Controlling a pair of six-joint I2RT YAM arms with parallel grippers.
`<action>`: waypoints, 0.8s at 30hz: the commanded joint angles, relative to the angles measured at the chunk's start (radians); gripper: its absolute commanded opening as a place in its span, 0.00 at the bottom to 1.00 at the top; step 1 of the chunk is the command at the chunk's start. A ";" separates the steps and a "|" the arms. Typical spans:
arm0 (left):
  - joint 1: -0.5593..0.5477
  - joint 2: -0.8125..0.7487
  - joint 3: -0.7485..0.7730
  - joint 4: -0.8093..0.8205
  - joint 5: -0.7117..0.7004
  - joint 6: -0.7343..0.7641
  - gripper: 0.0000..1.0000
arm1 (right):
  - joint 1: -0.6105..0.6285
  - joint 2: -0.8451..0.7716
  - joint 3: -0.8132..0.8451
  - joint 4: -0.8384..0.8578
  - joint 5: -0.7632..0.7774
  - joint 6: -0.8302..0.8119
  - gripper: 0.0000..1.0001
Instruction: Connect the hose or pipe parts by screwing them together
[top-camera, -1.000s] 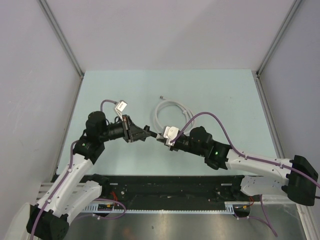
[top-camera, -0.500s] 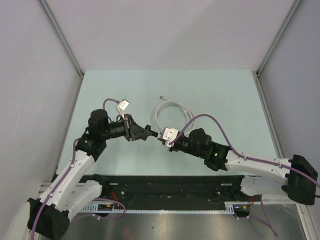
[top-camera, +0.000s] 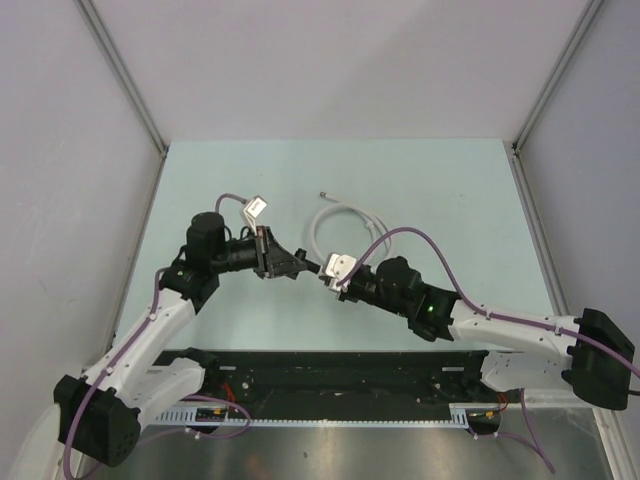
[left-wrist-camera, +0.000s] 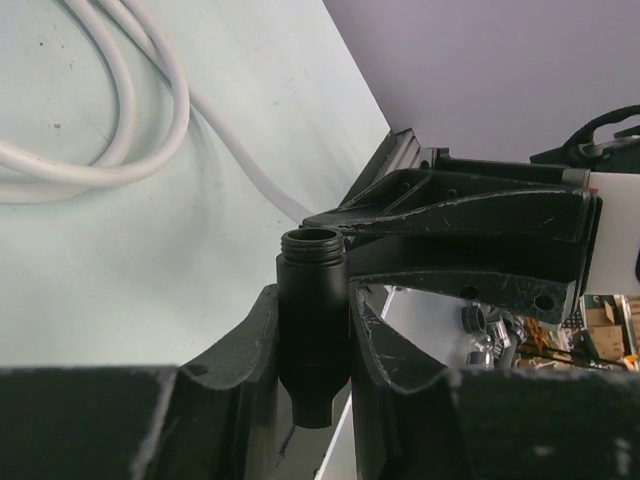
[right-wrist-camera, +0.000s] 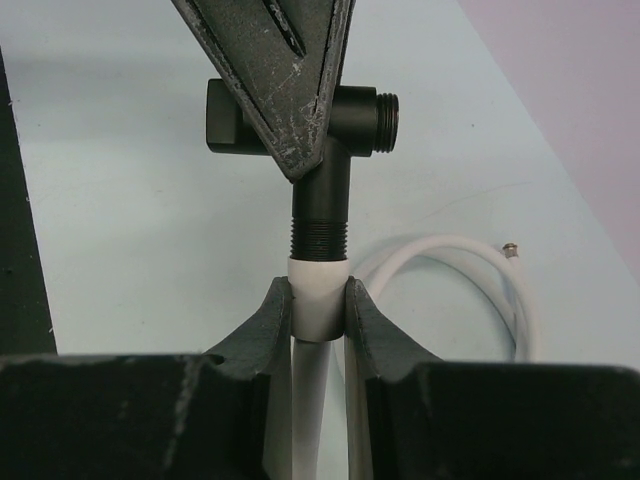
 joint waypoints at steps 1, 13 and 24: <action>-0.071 0.040 0.038 -0.027 0.101 0.099 0.00 | -0.041 -0.029 0.044 0.208 -0.194 0.073 0.00; -0.102 0.121 0.047 0.012 0.179 0.202 0.00 | -0.158 -0.083 0.046 0.149 -0.555 0.191 0.00; -0.210 0.075 0.006 0.094 0.155 0.432 0.00 | -0.281 -0.085 0.047 0.156 -0.840 0.298 0.00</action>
